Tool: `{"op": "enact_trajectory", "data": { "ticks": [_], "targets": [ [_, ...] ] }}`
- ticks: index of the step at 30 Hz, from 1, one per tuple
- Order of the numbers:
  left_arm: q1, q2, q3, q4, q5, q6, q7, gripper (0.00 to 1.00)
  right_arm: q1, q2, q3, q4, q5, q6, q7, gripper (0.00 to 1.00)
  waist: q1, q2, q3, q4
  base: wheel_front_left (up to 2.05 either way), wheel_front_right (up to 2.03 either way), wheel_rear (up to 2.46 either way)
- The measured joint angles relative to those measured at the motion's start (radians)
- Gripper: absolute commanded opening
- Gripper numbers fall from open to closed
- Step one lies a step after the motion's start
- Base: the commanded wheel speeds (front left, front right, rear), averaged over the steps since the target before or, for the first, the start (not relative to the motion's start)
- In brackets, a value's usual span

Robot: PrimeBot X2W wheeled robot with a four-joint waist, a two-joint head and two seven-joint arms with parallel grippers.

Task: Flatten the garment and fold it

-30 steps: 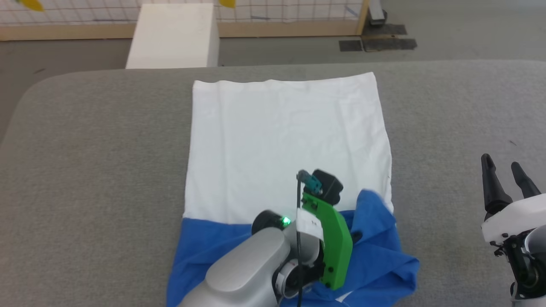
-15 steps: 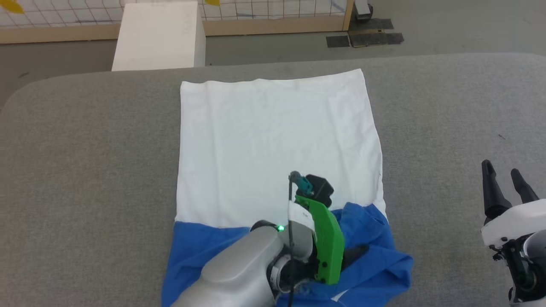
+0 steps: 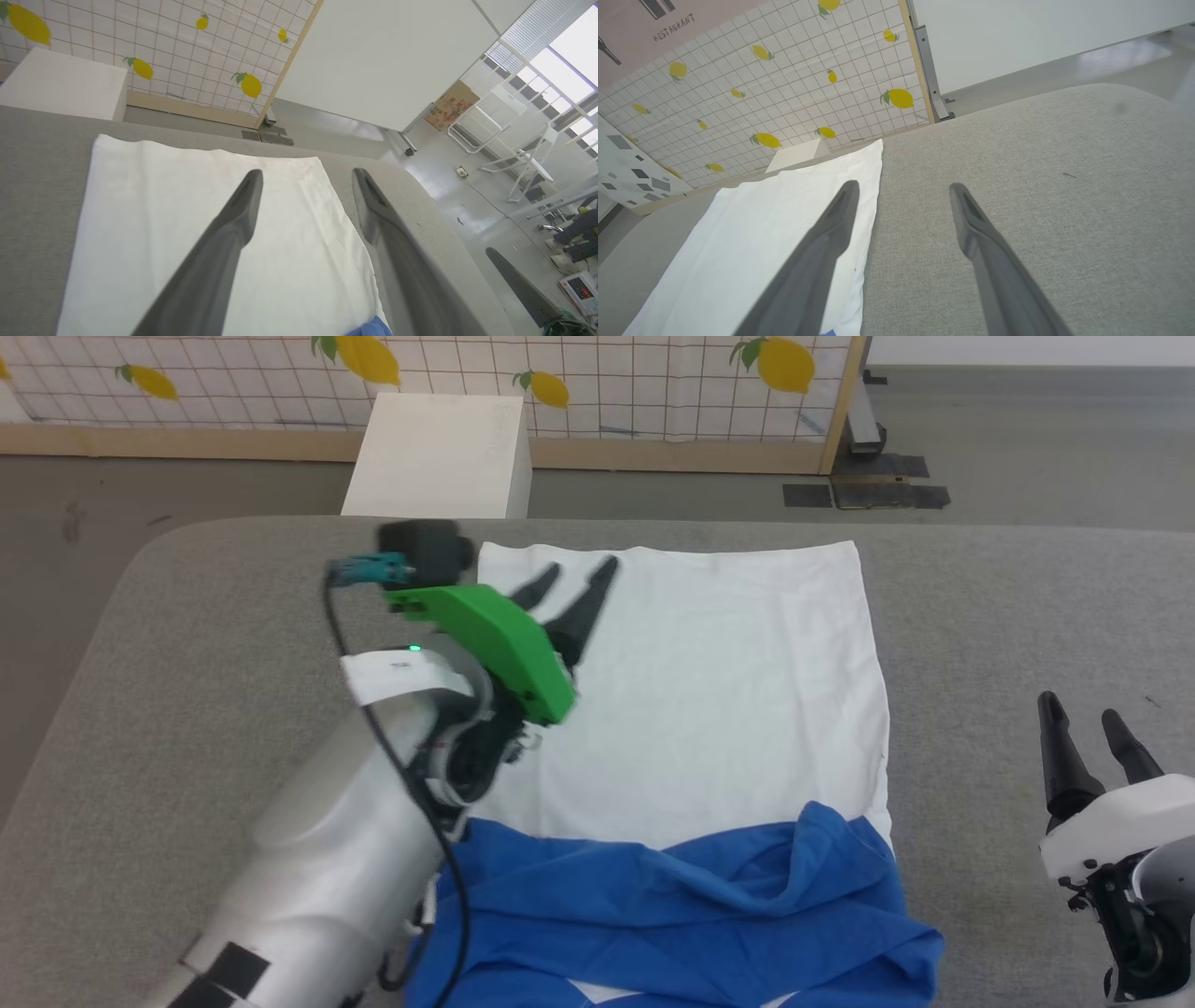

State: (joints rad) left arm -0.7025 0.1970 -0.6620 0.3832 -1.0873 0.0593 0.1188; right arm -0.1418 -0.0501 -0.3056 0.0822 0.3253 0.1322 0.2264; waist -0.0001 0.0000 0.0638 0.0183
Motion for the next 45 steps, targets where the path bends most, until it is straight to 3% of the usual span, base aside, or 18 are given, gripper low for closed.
{"op": "enact_trajectory", "data": {
  "ticks": [8, 9, 11, 16, 21, 26, 34, 40, 45],
  "targets": [
    [0.106, 0.174, 0.181, -0.031, 0.100, 0.085, -0.337, 1.00, -0.003, 0.000, 0.015, -0.010, -0.014, 0.000, 0.017, 1.00, 0.0000, 0.0000, 0.011, 0.023, 0.00, 0.00, 0.00],
    [0.210, 0.224, 0.216, -0.077, 0.204, 0.133, -0.372, 1.00, -0.005, 0.000, 0.013, -0.020, -0.029, 0.000, 0.038, 1.00, 0.0000, 0.0000, 0.024, 0.028, 0.00, 0.00, 0.00],
    [0.254, 0.227, 0.234, -0.109, 0.248, 0.145, -0.373, 1.00, -0.012, 0.000, 0.012, -0.022, -0.036, 0.000, 0.052, 1.00, 0.0000, 0.0000, 0.035, 0.031, 0.00, 0.00, 0.00],
    [0.329, 0.204, 0.311, -0.227, 0.376, 0.162, -0.376, 1.00, -0.100, -0.001, 0.012, -0.028, -0.062, 0.000, 0.123, 1.00, 0.0001, 0.0000, 0.081, 0.037, 0.00, 0.00, 0.00],
    [0.354, 0.162, 0.350, -0.304, 0.460, 0.160, -0.376, 1.00, -0.288, -0.053, 0.045, 0.007, -0.111, 0.000, 0.198, 1.00, 0.0001, 0.0000, 0.147, 0.043, 0.00, 0.00, 0.00],
    [0.353, 0.103, 0.390, -0.346, 0.500, 0.142, -0.376, 1.00, -0.532, -0.126, 0.085, 0.101, -0.168, 0.000, 0.286, 1.00, 0.0001, 0.0000, 0.234, 0.055, 0.00, 0.00, 0.00],
    [0.340, 0.011, 0.431, -0.370, 0.558, 0.090, -0.376, 1.00, -0.848, -0.190, 0.074, 0.302, -0.257, 0.000, 0.454, 1.00, 0.0002, 0.0000, 0.382, 0.098, 0.00, 0.00, 0.00],
    [0.328, -0.041, 0.464, -0.381, 0.608, 0.055, -0.376, 1.00, -0.932, -0.249, 0.133, 0.417, -0.331, 0.000, 0.588, 1.00, 0.0003, 0.0000, 0.472, 0.148, 0.00, 0.00, 0.00],
    [0.328, -0.073, 0.490, -0.392, 0.640, 0.031, -0.376, 1.00, -0.955, -0.259, 0.187, 0.454, -0.332, 0.000, 0.654, 1.00, 0.0003, 0.0000, 0.526, 0.186, 0.00, 0.00, 0.00]
  ]
}}
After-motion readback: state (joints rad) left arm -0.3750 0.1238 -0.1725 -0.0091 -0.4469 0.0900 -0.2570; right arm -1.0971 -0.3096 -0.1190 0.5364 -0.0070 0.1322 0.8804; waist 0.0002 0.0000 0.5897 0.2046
